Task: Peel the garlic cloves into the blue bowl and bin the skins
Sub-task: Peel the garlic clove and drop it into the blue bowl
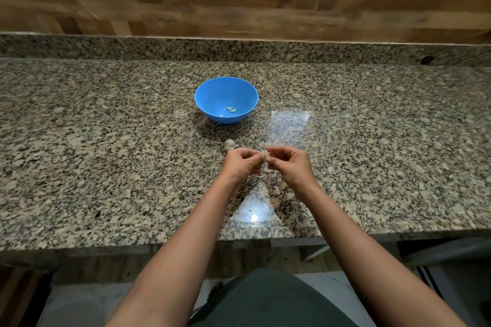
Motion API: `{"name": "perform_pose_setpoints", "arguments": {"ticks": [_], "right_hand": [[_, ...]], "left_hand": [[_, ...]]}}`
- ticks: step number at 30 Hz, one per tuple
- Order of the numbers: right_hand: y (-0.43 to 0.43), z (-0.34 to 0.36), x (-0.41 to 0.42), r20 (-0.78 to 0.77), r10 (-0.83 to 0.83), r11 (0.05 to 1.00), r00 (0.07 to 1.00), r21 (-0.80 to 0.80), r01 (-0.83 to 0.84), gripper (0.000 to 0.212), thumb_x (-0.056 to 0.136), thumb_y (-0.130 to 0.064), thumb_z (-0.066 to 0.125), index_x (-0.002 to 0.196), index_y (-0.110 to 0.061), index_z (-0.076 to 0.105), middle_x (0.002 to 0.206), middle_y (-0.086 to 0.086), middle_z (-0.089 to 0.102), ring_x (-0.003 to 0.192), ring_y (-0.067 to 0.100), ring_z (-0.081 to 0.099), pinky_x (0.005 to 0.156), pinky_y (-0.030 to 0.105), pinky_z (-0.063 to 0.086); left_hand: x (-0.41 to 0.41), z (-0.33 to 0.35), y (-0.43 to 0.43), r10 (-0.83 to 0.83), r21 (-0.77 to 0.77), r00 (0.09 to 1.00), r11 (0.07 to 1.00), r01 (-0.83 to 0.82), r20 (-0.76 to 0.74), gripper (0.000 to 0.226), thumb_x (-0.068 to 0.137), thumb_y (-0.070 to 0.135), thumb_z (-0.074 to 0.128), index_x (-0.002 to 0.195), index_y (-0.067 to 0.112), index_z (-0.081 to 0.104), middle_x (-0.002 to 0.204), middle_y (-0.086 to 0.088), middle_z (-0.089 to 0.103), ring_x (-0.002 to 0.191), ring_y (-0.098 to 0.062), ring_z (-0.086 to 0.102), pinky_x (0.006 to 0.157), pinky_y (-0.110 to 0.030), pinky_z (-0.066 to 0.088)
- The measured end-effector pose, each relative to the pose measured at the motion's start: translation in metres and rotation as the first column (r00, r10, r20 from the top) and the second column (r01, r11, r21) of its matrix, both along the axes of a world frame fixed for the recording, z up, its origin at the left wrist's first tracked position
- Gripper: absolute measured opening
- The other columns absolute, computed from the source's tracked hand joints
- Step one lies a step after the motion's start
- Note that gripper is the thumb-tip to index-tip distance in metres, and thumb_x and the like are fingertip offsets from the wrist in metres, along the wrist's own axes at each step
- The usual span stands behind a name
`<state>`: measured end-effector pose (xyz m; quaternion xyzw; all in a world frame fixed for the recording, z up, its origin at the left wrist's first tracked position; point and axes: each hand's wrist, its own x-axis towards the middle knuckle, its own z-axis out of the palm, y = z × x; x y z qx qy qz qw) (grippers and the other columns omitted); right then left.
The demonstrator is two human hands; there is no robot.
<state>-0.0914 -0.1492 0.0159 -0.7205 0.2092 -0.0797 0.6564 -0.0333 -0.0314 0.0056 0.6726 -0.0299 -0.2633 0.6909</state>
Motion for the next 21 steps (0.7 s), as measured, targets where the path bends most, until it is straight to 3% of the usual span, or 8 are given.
{"name": "perform_pose_setpoints", "arguments": {"ticks": [5, 10, 14, 17, 21], "right_hand": [[-0.0028, -0.0004, -0.0005, 0.007, -0.004, 0.997, 1.000, 0.081, 0.003, 0.020, 0.080, 0.005, 0.066, 0.098, -0.004, 0.067, 0.087, 0.011, 0.068, 0.077, 0.017, 0.064, 0.071, 0.024, 0.056], [-0.0036, 0.0020, -0.0030, -0.002, -0.022, 0.931, 1.000, 0.363, 0.022, 0.026, 0.084, 0.007, 0.058, 0.110, 0.007, 0.058, 0.088, 0.018, 0.063, 0.069, 0.020, 0.061, 0.062, 0.022, 0.057], [-0.0036, 0.0042, -0.0026, -0.011, -0.044, 0.875, 0.999, 0.481, 0.044, 0.026, 0.087, 0.007, 0.054, 0.113, 0.010, 0.054, 0.085, 0.017, 0.061, 0.066, 0.020, 0.060, 0.059, 0.021, 0.056], [-0.0042, 0.0045, -0.0012, -0.042, -0.079, 0.842, 0.996, 0.532, 0.090, 0.022, 0.089, 0.006, 0.052, 0.110, 0.010, 0.056, 0.083, 0.017, 0.063, 0.065, 0.020, 0.061, 0.060, 0.022, 0.057], [-0.0067, 0.0040, 0.0023, -0.079, -0.108, 0.849, 0.991, 0.511, 0.133, 0.016, 0.087, 0.007, 0.055, 0.102, 0.008, 0.057, 0.086, 0.018, 0.064, 0.067, 0.021, 0.062, 0.060, 0.024, 0.057]], "left_hand": [[-0.0001, 0.0019, -0.0005, -0.008, 0.007, 1.000, 1.000, 0.008, 0.013, 0.006, 0.088, 0.007, 0.062, 0.084, 0.002, 0.064, 0.070, -0.003, 0.064, 0.061, -0.010, 0.058, 0.063, -0.022, 0.052], [0.0003, 0.0032, -0.0020, -0.006, 0.042, 1.000, 0.999, 0.005, 0.022, 0.009, 0.088, 0.009, 0.062, 0.089, 0.001, 0.063, 0.075, -0.005, 0.063, 0.065, -0.012, 0.056, 0.064, -0.021, 0.051], [0.0004, 0.0043, -0.0021, -0.004, 0.078, 0.999, 0.997, 0.000, 0.042, 0.007, 0.088, 0.007, 0.060, 0.088, -0.001, 0.062, 0.076, -0.005, 0.061, 0.064, -0.012, 0.055, 0.063, -0.020, 0.051], [0.0015, 0.0030, -0.0011, -0.006, 0.142, 0.996, 0.990, -0.007, 0.088, 0.005, 0.088, 0.006, 0.060, 0.086, 0.001, 0.061, 0.077, -0.006, 0.061, 0.065, -0.012, 0.055, 0.062, -0.021, 0.050], [0.0046, -0.0030, 0.0007, -0.005, 0.259, 0.986, 0.965, -0.039, 0.168, 0.006, 0.085, 0.010, 0.064, 0.080, 0.010, 0.062, 0.082, -0.005, 0.065, 0.070, -0.017, 0.059, 0.075, -0.035, 0.053]]}}
